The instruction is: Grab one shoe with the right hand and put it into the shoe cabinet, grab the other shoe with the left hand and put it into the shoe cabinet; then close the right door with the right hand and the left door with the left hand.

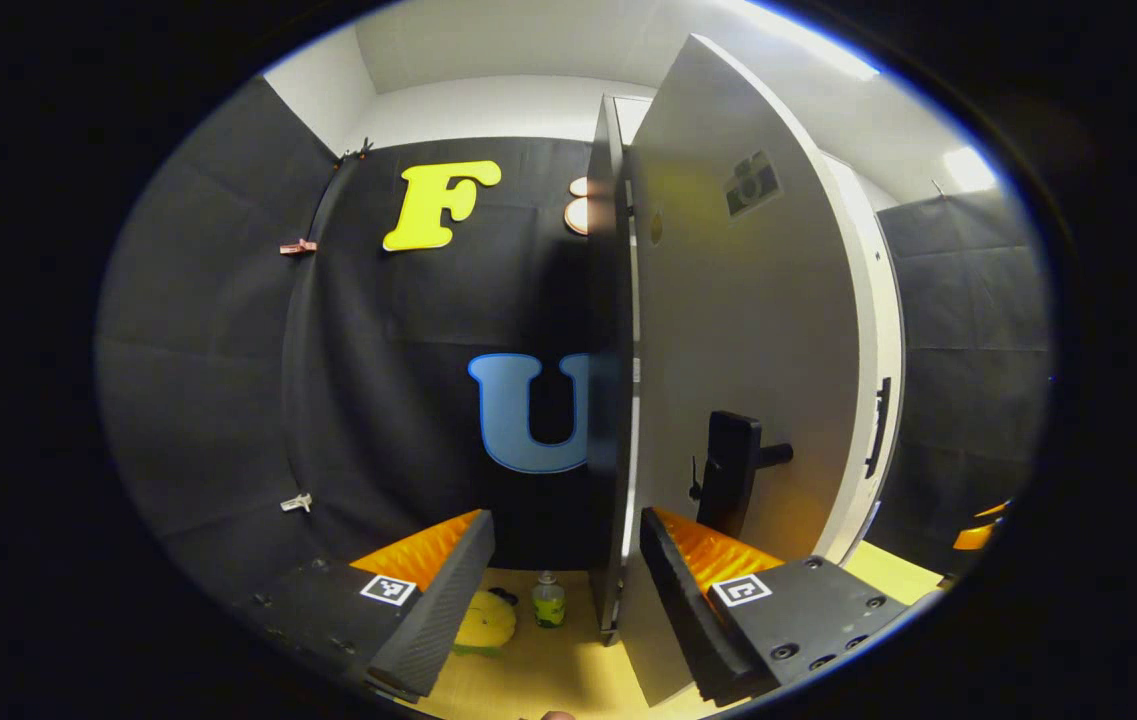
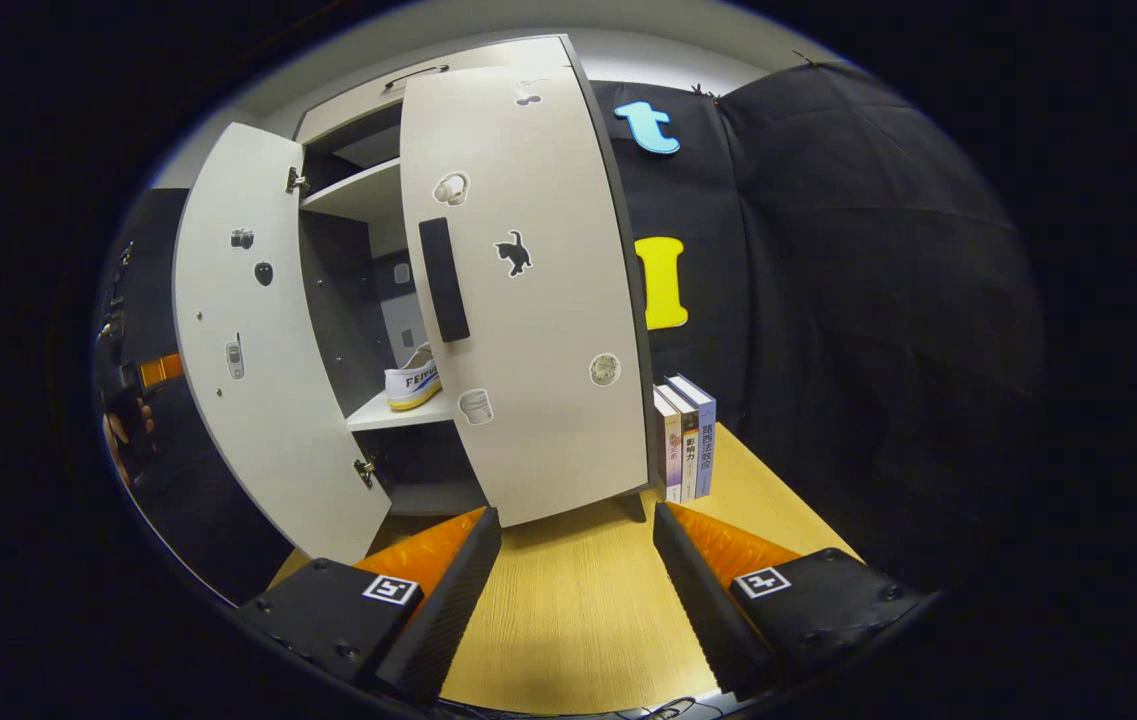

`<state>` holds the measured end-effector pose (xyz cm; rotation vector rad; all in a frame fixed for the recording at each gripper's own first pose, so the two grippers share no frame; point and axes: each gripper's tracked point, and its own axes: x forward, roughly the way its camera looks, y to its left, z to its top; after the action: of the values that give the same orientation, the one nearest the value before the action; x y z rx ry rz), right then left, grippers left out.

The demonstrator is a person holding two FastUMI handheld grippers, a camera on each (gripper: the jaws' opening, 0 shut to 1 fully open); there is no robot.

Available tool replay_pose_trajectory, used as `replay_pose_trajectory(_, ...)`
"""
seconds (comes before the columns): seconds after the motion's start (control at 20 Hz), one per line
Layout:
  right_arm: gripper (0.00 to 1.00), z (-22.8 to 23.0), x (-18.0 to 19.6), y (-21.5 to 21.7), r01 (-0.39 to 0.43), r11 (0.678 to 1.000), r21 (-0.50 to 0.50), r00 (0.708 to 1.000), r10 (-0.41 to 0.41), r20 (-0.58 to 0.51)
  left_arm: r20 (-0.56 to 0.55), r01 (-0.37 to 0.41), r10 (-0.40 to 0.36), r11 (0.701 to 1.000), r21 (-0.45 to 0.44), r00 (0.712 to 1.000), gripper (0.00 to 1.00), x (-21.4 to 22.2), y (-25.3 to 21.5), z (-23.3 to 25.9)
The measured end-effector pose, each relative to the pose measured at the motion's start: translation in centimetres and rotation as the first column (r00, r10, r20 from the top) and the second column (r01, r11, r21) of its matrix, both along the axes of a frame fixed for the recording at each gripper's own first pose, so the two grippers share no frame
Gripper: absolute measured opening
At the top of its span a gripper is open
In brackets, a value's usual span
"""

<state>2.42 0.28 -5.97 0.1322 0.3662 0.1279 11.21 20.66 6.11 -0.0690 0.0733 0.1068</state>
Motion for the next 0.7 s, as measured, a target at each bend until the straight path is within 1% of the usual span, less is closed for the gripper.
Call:
replay_pose_trajectory(0.1, 0.98, 0.2, 0.6, -0.3, -0.006, 1.000, 0.006, 1.000, 0.006, 0.004, -0.009, 0.007, -0.008, 1.000, -0.001, 1.000, 0.92, 0.3, -1.2, 0.1)
replay_pose_trajectory(0.2, 0.99, 0.4, 1.3, -0.9, -0.008, 1.000, 0.011, 1.000, 0.008, 0.016, -0.013, -0.003, 0.003, 1.000, 0.005, 1.000, 0.89, 0.2, -2.8, 0.2)
replay_pose_trajectory(0.4, 0.98, -0.3, 2.6, -2.9, -0.036, 0.999, 0.003, 0.999, 0.036, 0.009, -0.035, -0.045, 0.044, 0.999, -0.019, 0.998, 0.89, 1.0, -6.1, -0.1)
replay_pose_trajectory(0.5, 0.99, -0.6, 3.4, -4.2, -0.055, 0.998, 0.001, 0.998, 0.055, 0.003, -0.061, -0.075, 0.073, 0.997, -0.032, 0.995, 0.92, 1.9, -8.4, -0.1)
replay_pose_trajectory(0.55, 0.99, -0.8, 3.7, -4.8, -0.062, 0.998, 0.004, 0.998, 0.062, 0.003, -0.066, -0.081, 0.078, 0.996, -0.042, 0.995, 0.92, 2.5, -9.8, -0.1)
replay_pose_trajectory(0.6, 0.99, -1.0, 4.0, -5.5, -0.068, 0.998, 0.011, 0.998, 0.068, 0.000, -0.064, -0.073, 0.070, 0.996, -0.052, 0.996, 0.92, 3.5, -11.4, -0.1)
replay_pose_trajectory(0.7, 0.99, -1.4, 4.6, -6.6, -0.092, 0.995, 0.028, 0.996, 0.092, -0.011, -0.061, -0.031, 0.026, 0.996, -0.082, 0.998, 0.93, 5.0, -15.0, 0.0)
